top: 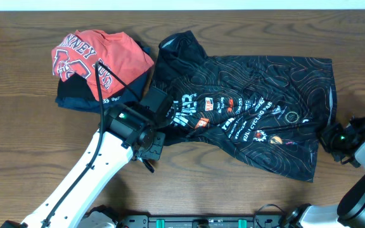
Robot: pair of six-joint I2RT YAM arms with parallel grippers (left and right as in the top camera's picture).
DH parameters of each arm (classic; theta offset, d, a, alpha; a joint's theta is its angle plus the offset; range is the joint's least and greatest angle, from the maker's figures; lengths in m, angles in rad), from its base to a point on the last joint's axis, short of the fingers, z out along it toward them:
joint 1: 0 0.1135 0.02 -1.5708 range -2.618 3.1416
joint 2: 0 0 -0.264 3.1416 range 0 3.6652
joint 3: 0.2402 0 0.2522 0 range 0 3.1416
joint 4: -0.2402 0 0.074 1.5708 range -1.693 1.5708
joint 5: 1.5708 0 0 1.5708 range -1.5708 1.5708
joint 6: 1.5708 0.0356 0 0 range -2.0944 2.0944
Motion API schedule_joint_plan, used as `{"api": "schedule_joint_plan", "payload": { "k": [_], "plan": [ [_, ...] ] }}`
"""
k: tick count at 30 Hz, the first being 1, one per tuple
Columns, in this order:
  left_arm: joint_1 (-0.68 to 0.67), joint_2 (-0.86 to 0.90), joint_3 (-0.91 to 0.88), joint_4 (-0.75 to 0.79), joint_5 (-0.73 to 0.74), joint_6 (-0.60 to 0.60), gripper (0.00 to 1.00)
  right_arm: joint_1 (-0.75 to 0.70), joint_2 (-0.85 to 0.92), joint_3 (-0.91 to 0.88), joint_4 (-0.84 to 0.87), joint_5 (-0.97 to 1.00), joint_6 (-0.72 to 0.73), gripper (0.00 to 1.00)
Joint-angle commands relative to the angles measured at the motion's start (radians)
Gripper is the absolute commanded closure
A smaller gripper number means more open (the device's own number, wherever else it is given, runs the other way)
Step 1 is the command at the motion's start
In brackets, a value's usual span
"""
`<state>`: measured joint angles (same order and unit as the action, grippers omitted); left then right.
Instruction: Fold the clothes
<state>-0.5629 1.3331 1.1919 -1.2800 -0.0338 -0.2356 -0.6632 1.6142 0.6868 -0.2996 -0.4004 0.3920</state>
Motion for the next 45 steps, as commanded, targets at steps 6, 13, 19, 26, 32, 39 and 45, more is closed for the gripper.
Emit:
{"api": "schedule_joint_plan", "payload": {
  "k": [6, 13, 19, 26, 32, 39, 45],
  "plan": [
    [0.006, -0.007, 0.016, -0.026, -0.042, -0.006, 0.94, -0.037, 0.006, 0.225, 0.067, -0.023, 0.034, 0.99],
    [0.005, -0.007, 0.016, -0.017, -0.042, -0.006, 0.94, -0.036, 0.006, 0.275, 0.055, -0.027, 0.03, 0.4],
    [0.005, -0.007, 0.016, -0.014, -0.042, -0.006, 0.94, -0.036, 0.006, 0.274, -0.162, 0.013, 0.011, 0.29],
    [0.005, -0.007, 0.016, 0.002, -0.042, -0.005, 0.94, 0.001, 0.007, 0.196, -0.403, 0.107, 0.011, 0.44],
    [0.005, -0.007, 0.016, 0.005, -0.042, -0.005, 0.94, -0.003, 0.007, 0.111, -0.108, 0.027, -0.012, 0.75],
    [0.005, -0.007, 0.016, 0.006, -0.042, -0.006, 0.94, -0.012, 0.007, 0.111, 0.349, -0.19, 0.151, 0.99],
    [0.005, -0.007, 0.016, 0.006, -0.042, -0.005, 0.94, -0.004, 0.007, 0.111, 0.335, -0.369, 0.167, 0.53]
  ]
}}
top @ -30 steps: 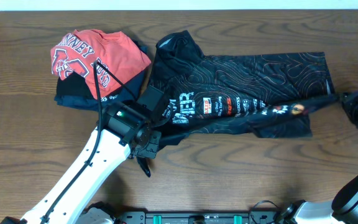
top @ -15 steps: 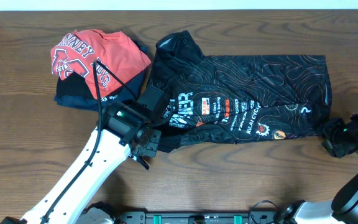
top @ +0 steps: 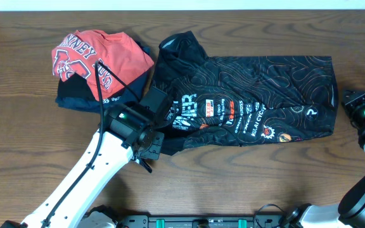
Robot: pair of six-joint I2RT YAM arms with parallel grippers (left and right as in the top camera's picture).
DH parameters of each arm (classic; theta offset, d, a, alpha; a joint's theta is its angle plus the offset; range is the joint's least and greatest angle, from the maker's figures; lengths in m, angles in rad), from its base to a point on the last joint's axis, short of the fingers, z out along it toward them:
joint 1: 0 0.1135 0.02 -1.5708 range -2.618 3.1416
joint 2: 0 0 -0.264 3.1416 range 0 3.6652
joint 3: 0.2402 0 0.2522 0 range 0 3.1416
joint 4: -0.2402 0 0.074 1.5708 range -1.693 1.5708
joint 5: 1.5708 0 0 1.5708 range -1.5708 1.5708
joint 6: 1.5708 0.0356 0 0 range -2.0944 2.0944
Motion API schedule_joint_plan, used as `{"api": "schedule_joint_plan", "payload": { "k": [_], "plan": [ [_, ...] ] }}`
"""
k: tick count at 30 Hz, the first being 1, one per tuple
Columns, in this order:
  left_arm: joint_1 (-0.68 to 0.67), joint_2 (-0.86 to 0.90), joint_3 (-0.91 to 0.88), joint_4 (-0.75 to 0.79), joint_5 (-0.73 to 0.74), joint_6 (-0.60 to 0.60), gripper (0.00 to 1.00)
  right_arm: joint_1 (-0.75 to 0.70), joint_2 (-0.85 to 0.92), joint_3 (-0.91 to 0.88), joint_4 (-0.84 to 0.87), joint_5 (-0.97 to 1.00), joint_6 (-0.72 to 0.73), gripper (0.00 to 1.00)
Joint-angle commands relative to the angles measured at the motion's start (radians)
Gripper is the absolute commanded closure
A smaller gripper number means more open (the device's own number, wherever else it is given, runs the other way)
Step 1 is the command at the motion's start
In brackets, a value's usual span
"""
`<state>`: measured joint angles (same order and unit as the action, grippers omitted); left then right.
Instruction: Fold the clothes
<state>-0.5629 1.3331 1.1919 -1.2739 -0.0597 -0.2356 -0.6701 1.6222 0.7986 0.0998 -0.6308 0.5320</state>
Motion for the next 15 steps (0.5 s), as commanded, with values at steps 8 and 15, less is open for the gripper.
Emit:
{"api": "schedule_joint_plan", "payload": {
  "k": [8, 15],
  "plan": [
    [0.005, -0.007, 0.016, -0.001, -0.016, -0.006, 0.94, 0.004, -0.001, -0.002, -0.603, 0.28, -0.068, 0.36],
    [0.005, -0.007, 0.016, 0.004, -0.016, -0.006, 0.93, 0.004, -0.001, -0.008, -0.632, 0.325, -0.088, 0.37]
  ]
}}
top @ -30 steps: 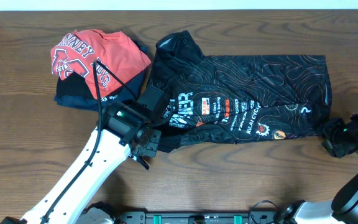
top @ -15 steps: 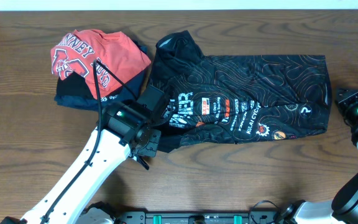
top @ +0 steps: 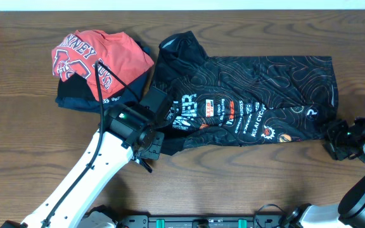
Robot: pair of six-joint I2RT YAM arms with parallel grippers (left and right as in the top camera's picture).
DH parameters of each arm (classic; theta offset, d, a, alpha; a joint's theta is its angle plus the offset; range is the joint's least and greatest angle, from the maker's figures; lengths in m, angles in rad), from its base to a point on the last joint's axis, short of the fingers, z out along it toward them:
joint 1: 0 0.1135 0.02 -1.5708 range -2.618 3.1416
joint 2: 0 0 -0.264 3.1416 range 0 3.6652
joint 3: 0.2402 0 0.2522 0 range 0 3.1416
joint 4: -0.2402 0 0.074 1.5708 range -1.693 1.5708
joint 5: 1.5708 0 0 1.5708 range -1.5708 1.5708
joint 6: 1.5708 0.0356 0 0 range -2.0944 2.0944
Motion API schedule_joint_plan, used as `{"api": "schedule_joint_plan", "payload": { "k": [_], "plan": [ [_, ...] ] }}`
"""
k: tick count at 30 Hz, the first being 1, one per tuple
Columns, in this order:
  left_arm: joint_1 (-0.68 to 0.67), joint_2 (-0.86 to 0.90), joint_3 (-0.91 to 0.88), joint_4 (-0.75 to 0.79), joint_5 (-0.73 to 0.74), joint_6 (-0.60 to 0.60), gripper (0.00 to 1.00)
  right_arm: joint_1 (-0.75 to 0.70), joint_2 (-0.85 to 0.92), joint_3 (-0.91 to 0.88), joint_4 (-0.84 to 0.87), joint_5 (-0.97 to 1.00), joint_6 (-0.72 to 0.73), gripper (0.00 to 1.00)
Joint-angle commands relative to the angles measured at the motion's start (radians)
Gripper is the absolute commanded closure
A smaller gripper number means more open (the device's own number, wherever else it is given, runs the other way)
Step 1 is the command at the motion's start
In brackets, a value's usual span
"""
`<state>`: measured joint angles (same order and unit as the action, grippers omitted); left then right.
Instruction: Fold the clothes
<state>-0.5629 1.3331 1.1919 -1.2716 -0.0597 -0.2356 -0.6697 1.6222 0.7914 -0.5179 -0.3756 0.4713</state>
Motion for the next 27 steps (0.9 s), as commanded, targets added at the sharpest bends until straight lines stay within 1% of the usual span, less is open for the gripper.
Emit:
{"api": "schedule_joint_plan", "payload": {
  "k": [1, 2, 3, 5, 7, 8, 9, 11, 12, 13, 14, 15, 17, 18, 19, 20, 21, 24, 26, 27],
  "plan": [
    [0.005, -0.007, 0.016, 0.001, -0.016, -0.006, 0.94, 0.003, -0.001, -0.005, -0.035, 0.076, -0.029, 0.37],
    [0.005, -0.007, 0.016, 0.001, -0.016, -0.006, 0.94, 0.003, -0.001, -0.008, -0.045, 0.086, -0.028, 0.38],
    [0.005, -0.007, 0.016, 0.001, -0.016, -0.006, 0.94, 0.003, -0.001, -0.016, -0.035, 0.096, -0.028, 0.44],
    [0.005, -0.007, 0.016, 0.005, -0.016, -0.005, 0.94, 0.003, -0.001, -0.042, 0.035, 0.095, -0.027, 0.52],
    [0.005, -0.007, 0.016, 0.013, -0.016, -0.005, 0.94, 0.003, -0.001, -0.077, 0.12, 0.092, -0.006, 0.8],
    [0.005, -0.007, 0.016, 0.018, -0.016, -0.005, 0.94, 0.003, -0.001, -0.09, 0.157, 0.074, 0.005, 0.87],
    [0.005, -0.007, 0.016, 0.02, -0.016, -0.005, 0.94, 0.003, -0.001, -0.101, 0.203, 0.032, 0.006, 0.97],
    [0.005, -0.007, 0.016, 0.02, -0.016, -0.005, 0.94, 0.003, -0.001, -0.105, 0.306, -0.099, 0.006, 0.99],
    [0.005, -0.007, 0.016, 0.02, -0.016, -0.005, 0.94, 0.003, -0.001, -0.104, 0.382, -0.195, 0.007, 0.99],
    [0.005, -0.007, 0.016, 0.02, -0.016, -0.005, 0.94, 0.003, -0.001, -0.104, 0.494, -0.321, 0.029, 0.99],
    [0.005, -0.007, 0.016, 0.02, -0.016, -0.005, 0.94, 0.006, -0.001, -0.104, 0.616, -0.418, 0.1, 0.99],
    [0.005, -0.007, 0.016, 0.02, -0.016, -0.005, 0.94, 0.013, -0.001, -0.104, 0.737, -0.464, 0.199, 0.99],
    [0.005, -0.007, 0.016, 0.024, -0.016, -0.005, 0.94, 0.033, -0.001, -0.104, 0.911, -0.469, 0.327, 0.99],
    [0.005, -0.007, 0.016, 0.029, -0.016, -0.005, 0.94, 0.042, -0.001, -0.104, 0.959, -0.462, 0.358, 0.97],
    [0.005, -0.007, 0.016, 0.033, -0.016, -0.005, 0.94, 0.051, -0.001, -0.104, 0.983, -0.451, 0.383, 0.72],
    [0.005, -0.007, 0.016, 0.034, -0.016, -0.005, 0.94, 0.057, -0.001, -0.104, 0.981, -0.447, 0.387, 0.43],
    [0.005, -0.007, 0.016, 0.034, -0.016, -0.005, 0.94, 0.062, -0.001, -0.105, 0.965, -0.448, 0.382, 0.33],
    [0.005, -0.007, 0.016, 0.028, -0.012, -0.005, 0.94, 0.068, -0.001, -0.105, 0.858, -0.452, 0.328, 0.27],
    [0.005, -0.007, 0.016, 0.027, -0.012, -0.005, 0.94, 0.068, -0.001, -0.105, 0.772, -0.452, 0.272, 0.28],
    [0.005, -0.007, 0.016, 0.027, -0.012, -0.005, 0.94, 0.068, -0.001, -0.105, 0.723, -0.452, 0.228, 0.31]
  ]
}}
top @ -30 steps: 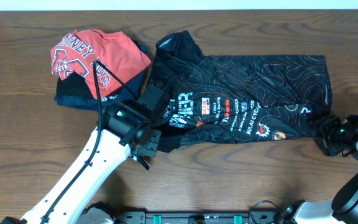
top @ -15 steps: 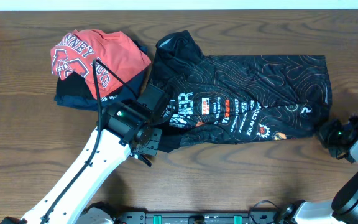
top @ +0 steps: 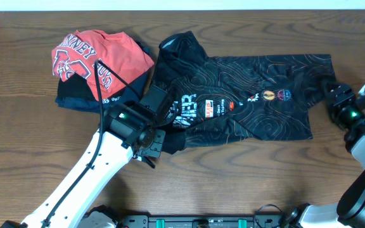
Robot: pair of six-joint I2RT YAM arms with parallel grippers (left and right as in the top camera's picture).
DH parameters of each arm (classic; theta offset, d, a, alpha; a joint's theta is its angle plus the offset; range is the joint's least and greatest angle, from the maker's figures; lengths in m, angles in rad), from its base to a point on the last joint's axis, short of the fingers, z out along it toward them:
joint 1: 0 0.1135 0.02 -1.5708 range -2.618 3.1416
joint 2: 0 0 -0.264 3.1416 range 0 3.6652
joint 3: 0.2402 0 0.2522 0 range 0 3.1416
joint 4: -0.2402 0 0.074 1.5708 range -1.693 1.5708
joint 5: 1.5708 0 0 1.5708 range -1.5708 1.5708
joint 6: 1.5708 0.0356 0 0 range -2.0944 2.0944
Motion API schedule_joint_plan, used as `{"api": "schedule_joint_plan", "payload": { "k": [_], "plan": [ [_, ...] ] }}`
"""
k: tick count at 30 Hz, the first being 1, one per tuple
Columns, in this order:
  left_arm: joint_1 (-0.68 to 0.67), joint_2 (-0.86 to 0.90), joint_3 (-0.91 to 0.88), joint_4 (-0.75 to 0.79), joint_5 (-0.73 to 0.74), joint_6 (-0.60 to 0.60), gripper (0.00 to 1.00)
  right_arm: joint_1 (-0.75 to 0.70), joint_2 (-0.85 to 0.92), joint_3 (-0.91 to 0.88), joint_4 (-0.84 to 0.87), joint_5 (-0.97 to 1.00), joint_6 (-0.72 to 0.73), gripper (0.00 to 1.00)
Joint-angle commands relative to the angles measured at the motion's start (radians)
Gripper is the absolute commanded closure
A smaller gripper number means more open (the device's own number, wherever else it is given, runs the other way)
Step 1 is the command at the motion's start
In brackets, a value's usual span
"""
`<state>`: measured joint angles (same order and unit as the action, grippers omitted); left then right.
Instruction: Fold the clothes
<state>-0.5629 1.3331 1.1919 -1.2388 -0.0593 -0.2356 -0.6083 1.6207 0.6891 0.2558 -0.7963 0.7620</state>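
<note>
A black cycling jersey (top: pixel 246 95) with orange and white print lies spread across the table's middle, its lower part folded up over itself. My left gripper (top: pixel 153 145) rests at the jersey's lower left corner; its fingers are hidden from the overhead view. At the jersey's right edge, near the upper right corner, my right gripper (top: pixel 332 95) is shut on the cloth.
A folded red shirt (top: pixel 100 57) lies on a dark folded garment (top: pixel 75 98) at the back left, close to the jersey's left side. The left arm (top: pixel 87 171) crosses the front left of the wooden table (top: pixel 233 183).
My right gripper was at the jersey's lower right corner and is now at its upper right. The jersey's lower right part lies folded higher, hiding some of the print. The left arm is unmoved.
At first the jersey lay open, hem reaching the front right, my right gripper at its lower right edge. Later the hem was folded up and the gripper stood off the right edge. Then it was back at the lower right corner; now the fold lies deeper.
</note>
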Motion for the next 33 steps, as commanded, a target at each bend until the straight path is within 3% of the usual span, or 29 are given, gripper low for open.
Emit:
{"api": "schedule_joint_plan", "payload": {
  "k": [1, 3, 9, 18, 21, 24, 29, 33],
  "plan": [
    [0.005, -0.007, 0.016, -0.006, -0.013, -0.005, 0.94, 0.006, 0.001, -0.002, -0.097, -0.031, -0.102, 0.36],
    [0.005, -0.007, 0.016, -0.005, -0.013, -0.005, 0.94, 0.007, 0.001, -0.002, -0.229, -0.019, -0.189, 0.45],
    [0.005, -0.007, 0.016, -0.005, -0.013, -0.005, 0.94, 0.037, 0.001, -0.003, -0.561, 0.268, -0.309, 0.42],
    [0.005, -0.007, 0.016, -0.005, -0.013, -0.005, 0.94, 0.093, 0.001, -0.009, -0.601, 0.526, -0.314, 0.44],
    [0.005, -0.007, 0.016, -0.01, -0.012, -0.005, 0.94, 0.09, 0.001, -0.009, -0.6, 0.476, -0.36, 0.41],
    [0.005, -0.007, 0.016, -0.011, -0.012, -0.005, 0.94, 0.087, -0.006, -0.003, -0.522, 0.209, -0.562, 0.45],
    [0.005, -0.007, 0.016, -0.011, -0.012, -0.005, 0.94, 0.058, -0.064, 0.021, -0.571, 0.164, -0.474, 0.47],
    [0.005, -0.007, 0.016, -0.011, -0.012, -0.005, 0.94, 0.028, -0.119, 0.021, -0.714, 0.298, -0.399, 0.44]
  ]
}}
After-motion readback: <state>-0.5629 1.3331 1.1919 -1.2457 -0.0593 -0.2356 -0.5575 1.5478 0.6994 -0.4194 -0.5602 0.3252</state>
